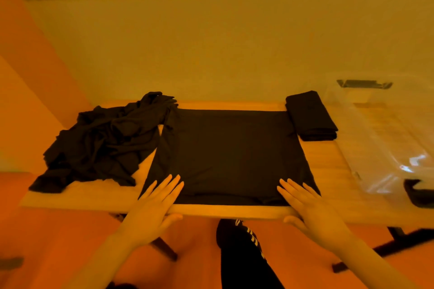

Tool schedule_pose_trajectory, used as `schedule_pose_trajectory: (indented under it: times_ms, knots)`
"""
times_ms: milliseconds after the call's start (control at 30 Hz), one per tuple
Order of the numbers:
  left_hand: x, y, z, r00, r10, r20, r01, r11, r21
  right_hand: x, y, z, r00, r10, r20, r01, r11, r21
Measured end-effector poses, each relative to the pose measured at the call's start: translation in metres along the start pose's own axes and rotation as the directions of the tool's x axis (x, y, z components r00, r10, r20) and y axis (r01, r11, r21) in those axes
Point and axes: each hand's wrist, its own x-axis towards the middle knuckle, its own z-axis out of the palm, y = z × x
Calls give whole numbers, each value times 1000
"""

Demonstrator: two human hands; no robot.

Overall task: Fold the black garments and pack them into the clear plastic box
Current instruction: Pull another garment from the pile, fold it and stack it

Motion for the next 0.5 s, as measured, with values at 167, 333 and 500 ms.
schedule_pose_trajectory:
  times_ms: [167, 333, 500]
  knots:
    - [-23, 1, 7, 983, 70, -171, -71, 997, 1, -20, 2, 9, 988, -111, -108, 109, 994, -25]
    - [-25, -3, 5, 948, 98, -304, -101, 995, 8, -28, -2, 8, 923, -238, -302, 229, 971, -66]
    - [-33, -10, -7, 950, 18, -313, -109, 955, -276, -30, 7, -5, 940, -222, -258, 255, 961, 103]
